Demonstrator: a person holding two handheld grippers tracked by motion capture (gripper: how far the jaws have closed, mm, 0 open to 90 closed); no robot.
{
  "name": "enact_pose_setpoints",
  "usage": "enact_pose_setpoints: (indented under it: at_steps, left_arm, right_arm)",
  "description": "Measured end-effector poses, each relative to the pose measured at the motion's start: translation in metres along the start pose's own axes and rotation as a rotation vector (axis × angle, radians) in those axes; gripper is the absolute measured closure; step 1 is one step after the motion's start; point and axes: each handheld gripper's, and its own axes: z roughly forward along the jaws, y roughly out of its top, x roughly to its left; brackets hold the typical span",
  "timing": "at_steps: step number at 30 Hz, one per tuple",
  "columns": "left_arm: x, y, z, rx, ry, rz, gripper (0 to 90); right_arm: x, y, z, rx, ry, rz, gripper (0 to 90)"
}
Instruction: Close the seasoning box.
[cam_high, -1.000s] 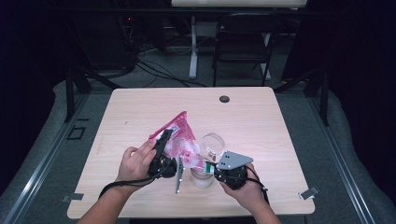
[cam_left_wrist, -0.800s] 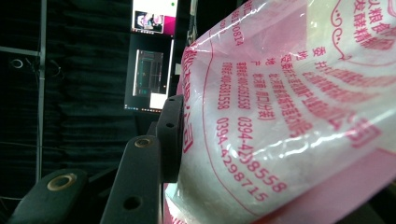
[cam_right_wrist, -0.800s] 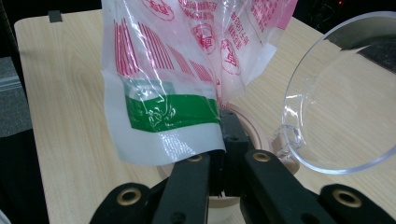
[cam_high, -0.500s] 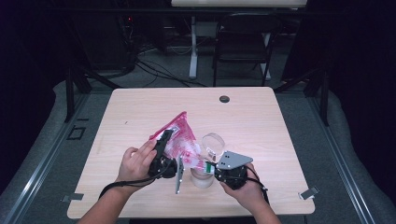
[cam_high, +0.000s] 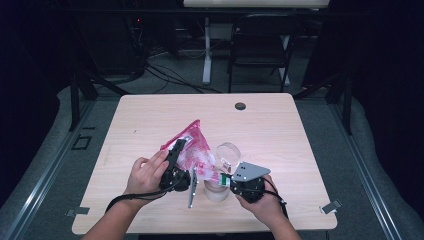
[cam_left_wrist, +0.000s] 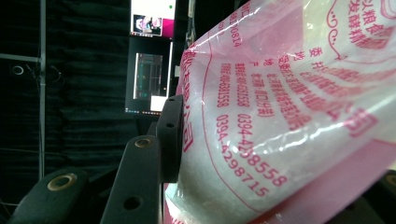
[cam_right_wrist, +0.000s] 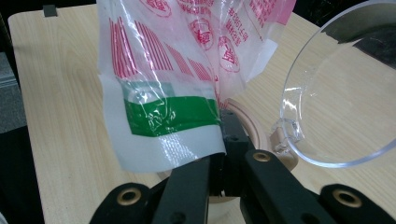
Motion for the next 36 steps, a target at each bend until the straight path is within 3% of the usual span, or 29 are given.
enact_pose_setpoints:
  at_steps: [16, 36]
  left_arm:
    - [0.0020, -0.0004, -0.0003, -0.012, 0.004, 0.035, 64.5]
    - [0.0026, 0.0020, -0.0016, -0.002, -0.009, 0.047, 64.4]
  right_arm:
    - [0.0011, 0.0001, 0.0007, -0.001, 0.000, -0.001, 90.0]
    - [0.0002, -0.0008, 0.0009, 0.006, -0.003, 0.003, 90.0]
